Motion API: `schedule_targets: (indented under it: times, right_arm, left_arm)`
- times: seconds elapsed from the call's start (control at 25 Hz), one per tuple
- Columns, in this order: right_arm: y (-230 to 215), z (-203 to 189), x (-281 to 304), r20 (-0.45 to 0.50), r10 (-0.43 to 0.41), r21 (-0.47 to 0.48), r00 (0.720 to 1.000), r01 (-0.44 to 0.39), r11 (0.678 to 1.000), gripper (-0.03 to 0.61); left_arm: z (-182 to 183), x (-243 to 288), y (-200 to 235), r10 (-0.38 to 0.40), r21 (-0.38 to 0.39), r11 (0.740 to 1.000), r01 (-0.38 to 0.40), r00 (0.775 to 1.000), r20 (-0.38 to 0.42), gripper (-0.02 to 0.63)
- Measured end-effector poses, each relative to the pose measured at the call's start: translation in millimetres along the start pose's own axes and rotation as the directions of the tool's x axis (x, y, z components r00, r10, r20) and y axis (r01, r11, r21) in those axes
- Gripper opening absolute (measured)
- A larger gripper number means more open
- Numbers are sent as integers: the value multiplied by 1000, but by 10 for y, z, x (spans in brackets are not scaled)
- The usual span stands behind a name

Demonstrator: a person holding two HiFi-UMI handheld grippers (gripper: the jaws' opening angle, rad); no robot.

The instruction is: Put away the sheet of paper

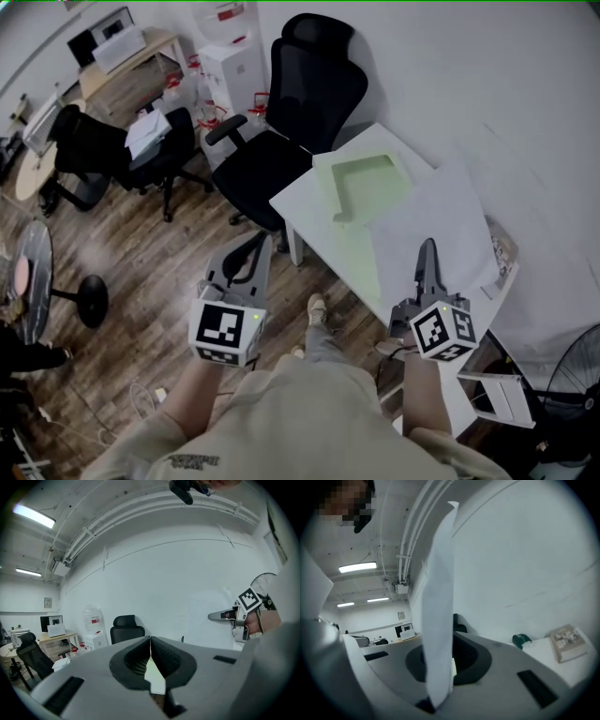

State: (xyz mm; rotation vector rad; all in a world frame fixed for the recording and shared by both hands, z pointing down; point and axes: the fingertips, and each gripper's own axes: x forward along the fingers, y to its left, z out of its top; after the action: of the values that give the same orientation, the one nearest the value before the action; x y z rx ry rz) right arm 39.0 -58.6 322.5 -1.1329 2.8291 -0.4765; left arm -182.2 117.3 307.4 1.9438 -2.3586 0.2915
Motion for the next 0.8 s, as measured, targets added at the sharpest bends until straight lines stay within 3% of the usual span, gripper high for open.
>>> schedule_targets:
  times: [0.28,0.56,0.8]
  right_arm:
    - [-431,-481,470,-74,-52,211,996,67,975,23]
    - [-823,-981,938,-187,-85,320,979,142,937,23]
    - [-1082,-1387,1377,-234,-65,470,970,171,866,23]
  left_arm:
    - [-196,493,64,-30,14,999,30,998,-58,21]
    - [-346,1083,75,-74,-1,997,75,990,-118,21]
    - [-548,1681,116,-108,-13,994,108,980,-169,21]
